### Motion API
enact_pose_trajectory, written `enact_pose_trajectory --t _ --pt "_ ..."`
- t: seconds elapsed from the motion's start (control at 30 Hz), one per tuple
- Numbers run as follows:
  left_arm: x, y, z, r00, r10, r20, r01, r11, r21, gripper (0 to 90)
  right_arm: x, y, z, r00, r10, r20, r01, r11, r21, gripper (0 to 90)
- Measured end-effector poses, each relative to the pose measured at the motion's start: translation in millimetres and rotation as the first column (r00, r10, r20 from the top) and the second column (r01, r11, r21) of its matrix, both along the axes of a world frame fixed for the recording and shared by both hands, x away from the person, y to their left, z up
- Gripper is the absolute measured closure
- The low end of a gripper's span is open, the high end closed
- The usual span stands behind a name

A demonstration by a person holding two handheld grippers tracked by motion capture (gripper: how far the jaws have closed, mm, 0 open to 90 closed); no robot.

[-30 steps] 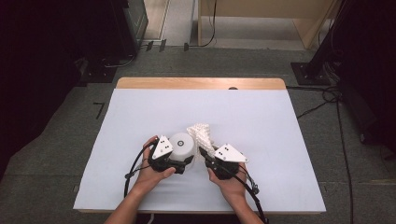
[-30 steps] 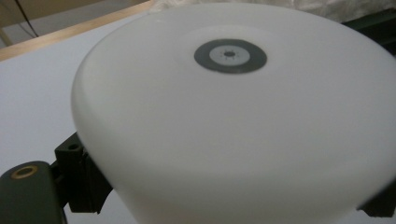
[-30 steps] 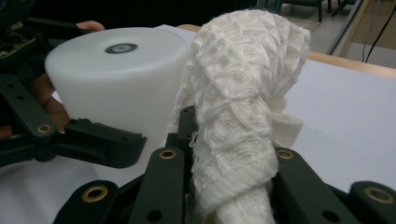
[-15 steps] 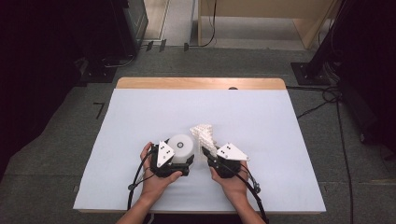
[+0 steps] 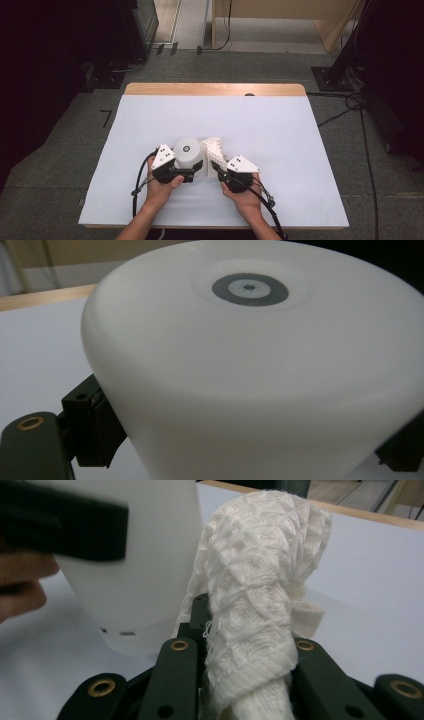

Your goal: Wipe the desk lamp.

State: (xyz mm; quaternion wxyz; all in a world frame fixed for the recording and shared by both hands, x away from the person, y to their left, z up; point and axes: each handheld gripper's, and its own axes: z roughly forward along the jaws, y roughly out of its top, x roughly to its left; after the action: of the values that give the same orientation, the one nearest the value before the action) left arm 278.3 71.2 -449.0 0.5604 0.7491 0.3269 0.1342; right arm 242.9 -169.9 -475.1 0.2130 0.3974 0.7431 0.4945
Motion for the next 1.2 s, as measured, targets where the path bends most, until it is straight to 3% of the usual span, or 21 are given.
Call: enact_pose_trajectory --t 0.1,0.2,0.4,0.57,0.77,0.93,1.07,1.2 --pt "1.9 3.7 3.4 0.9987 -0.052 -0.004 0.051 0.9987 -0.007 9.0 -2.5 6.1 -0.4 0.9999 0.013 0.001 -0.013 1.000 -0.003 75.8" --pt "2.7 1.4 3.6 0.9953 -0.096 -0.017 0.096 0.9951 0.025 9.0 -4.9 8.0 3.3 0.9998 0.010 0.017 -0.010 1.000 -0.006 75.8" --pt "1.0 -10.2 -2.6 0.9931 -0.116 -0.014 0.117 0.9872 0.109 9.0 -9.9 3.9 20.6 0.9979 0.003 0.064 -0.005 1.000 0.024 75.9" --pt "0.8 -14.1 -4.8 0.9924 -0.122 -0.015 0.123 0.9850 0.121 9.0 -13.2 -1.2 33.1 0.9941 0.002 0.109 -0.007 0.999 0.046 75.9" --pt "2.1 -7.9 -1.7 0.9944 -0.106 -0.001 0.105 0.9886 0.108 8.9 -8.7 4.7 13.0 0.9987 0.005 0.051 -0.006 1.000 0.007 76.0" --pt "2.5 -6.0 -1.5 0.9934 -0.114 0.015 0.112 0.9875 0.112 8.9 -5.4 8.9 1.4 0.9999 0.009 0.007 -0.009 1.000 -0.009 76.0" --pt "2.0 -11.8 -5.5 0.9925 -0.119 0.027 0.114 0.9819 0.151 8.9 -5.4 5.9 5.3 0.9999 0.003 0.012 -0.003 1.000 0.001 76.0" --pt "1.0 -18.9 -11.3 0.9916 -0.124 0.038 0.113 0.9720 0.206 8.9 -7.2 0.1 17.0 0.9985 -0.006 0.054 0.004 1.000 0.028 75.9"
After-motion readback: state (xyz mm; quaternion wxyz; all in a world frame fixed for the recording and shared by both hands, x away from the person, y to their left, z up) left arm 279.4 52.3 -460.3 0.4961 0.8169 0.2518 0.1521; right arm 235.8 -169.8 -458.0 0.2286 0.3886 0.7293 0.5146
